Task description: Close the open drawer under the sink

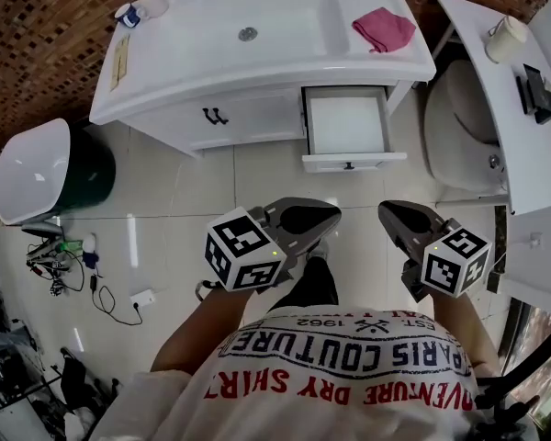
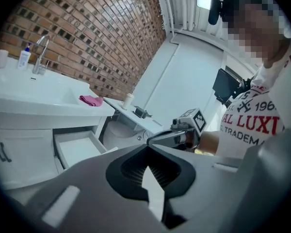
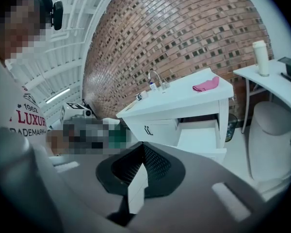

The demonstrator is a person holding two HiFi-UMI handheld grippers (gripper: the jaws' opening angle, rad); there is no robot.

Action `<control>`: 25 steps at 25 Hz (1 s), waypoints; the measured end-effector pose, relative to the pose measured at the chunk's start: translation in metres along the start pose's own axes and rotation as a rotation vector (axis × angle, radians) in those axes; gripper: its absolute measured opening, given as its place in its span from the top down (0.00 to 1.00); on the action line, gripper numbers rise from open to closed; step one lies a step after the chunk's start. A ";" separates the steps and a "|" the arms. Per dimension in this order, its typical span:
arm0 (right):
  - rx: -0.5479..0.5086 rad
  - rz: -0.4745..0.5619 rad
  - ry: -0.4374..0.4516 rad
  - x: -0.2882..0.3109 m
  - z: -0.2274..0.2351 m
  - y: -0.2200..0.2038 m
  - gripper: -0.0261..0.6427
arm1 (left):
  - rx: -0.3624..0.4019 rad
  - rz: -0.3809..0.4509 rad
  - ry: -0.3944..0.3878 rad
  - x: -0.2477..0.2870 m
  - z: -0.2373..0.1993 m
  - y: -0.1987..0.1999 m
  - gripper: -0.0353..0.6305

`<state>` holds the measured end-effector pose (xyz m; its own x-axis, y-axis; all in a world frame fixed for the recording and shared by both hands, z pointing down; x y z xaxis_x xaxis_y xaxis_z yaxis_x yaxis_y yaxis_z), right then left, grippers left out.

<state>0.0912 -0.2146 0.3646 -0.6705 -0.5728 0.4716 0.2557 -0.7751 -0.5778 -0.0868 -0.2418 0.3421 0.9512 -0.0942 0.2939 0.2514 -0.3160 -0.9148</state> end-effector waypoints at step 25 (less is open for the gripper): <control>0.451 -0.040 -0.324 0.168 0.220 -0.060 0.95 | -0.177 -0.044 0.031 -0.006 -0.118 -0.074 0.97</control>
<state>0.1163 -0.3234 0.6248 -0.4556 -0.5381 0.7092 0.5547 -0.7947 -0.2466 -0.1324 -0.3297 0.4407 0.9334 -0.1048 0.3433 0.2545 -0.4812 -0.8389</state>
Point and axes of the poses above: the fingertips, and each gripper's own axes: x forward along the fingers, z to its right, y out of its top, the point moved 7 cm from there along -x, backward along the fingers, and after that the axes turned 15 degrees about x, right-handed, at the moved point
